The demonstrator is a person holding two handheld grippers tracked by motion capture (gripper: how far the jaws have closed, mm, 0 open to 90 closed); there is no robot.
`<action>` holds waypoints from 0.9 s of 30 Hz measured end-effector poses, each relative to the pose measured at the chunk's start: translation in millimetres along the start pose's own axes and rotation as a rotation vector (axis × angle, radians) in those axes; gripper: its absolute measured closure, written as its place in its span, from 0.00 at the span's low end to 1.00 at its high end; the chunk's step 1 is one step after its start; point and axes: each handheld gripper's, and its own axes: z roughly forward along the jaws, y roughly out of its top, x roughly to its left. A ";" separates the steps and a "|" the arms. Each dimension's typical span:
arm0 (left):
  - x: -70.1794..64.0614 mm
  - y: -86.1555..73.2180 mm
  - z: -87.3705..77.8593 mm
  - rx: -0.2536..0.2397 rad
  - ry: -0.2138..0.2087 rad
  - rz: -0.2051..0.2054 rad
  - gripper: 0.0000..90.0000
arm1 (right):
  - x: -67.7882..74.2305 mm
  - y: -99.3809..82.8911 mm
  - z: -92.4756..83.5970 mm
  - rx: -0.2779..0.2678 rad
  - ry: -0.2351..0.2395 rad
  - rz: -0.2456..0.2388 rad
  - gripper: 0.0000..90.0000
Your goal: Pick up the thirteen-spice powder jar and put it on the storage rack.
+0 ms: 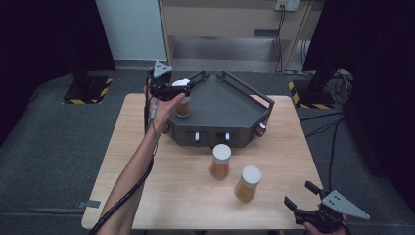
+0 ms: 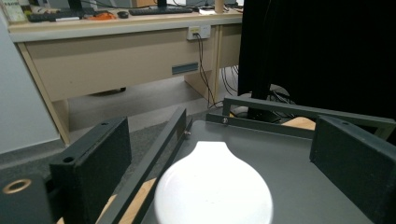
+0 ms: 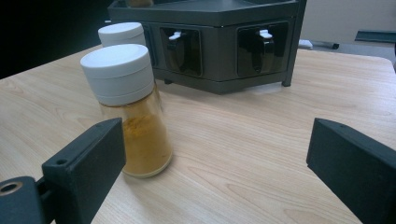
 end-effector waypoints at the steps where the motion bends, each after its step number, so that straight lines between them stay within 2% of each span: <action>1: 0.7 2.6 -2.8 0.002 -0.006 0.001 0.04 | 0.4 0.0 -0.1 -0.001 -0.002 0.001 0.05; 2: 2.0 5.6 -7.6 -0.001 -0.022 -0.006 0.04 | 0.4 -0.4 -0.4 -0.005 -0.002 0.001 0.05; 4: 1.4 7.3 -10.1 -0.003 -0.022 -0.001 0.04 | 0.5 -0.4 -0.2 -0.005 -0.003 0.000 0.05; 11: -4.7 20.8 -30.2 -0.021 -0.049 0.034 0.03 | 0.9 -0.3 0.1 -0.005 -0.004 -0.003 0.05; 12: -7.7 23.4 -36.9 -0.028 -0.061 0.044 0.03 | 1.0 -0.2 0.2 -0.005 -0.004 -0.003 0.05; 16: -10.4 25.4 -47.7 -0.044 -0.089 0.041 0.02 | 1.1 0.3 0.2 -0.002 -0.002 -0.004 0.05; 17: -13.7 27.7 -54.9 -0.044 -0.098 0.056 0.02 | 1.3 0.4 0.2 -0.002 -0.001 -0.005 0.05; 24: -18.5 30.2 -76.1 -0.063 -0.144 0.078 0.02 | 1.7 0.8 0.2 0.000 -0.003 -0.007 0.05; 25: -22.4 30.7 -83.7 -0.063 -0.146 0.100 0.02 | 1.7 0.7 0.2 -0.001 -0.003 -0.008 0.05; 26: -22.4 30.7 -83.7 -0.063 -0.146 0.100 0.02 | 1.7 0.7 0.2 -0.001 -0.003 -0.008 0.05; 27: -25.7 26.3 -92.1 -0.082 -0.154 0.112 0.02 | 2.0 0.8 0.4 0.000 -0.004 -0.008 0.05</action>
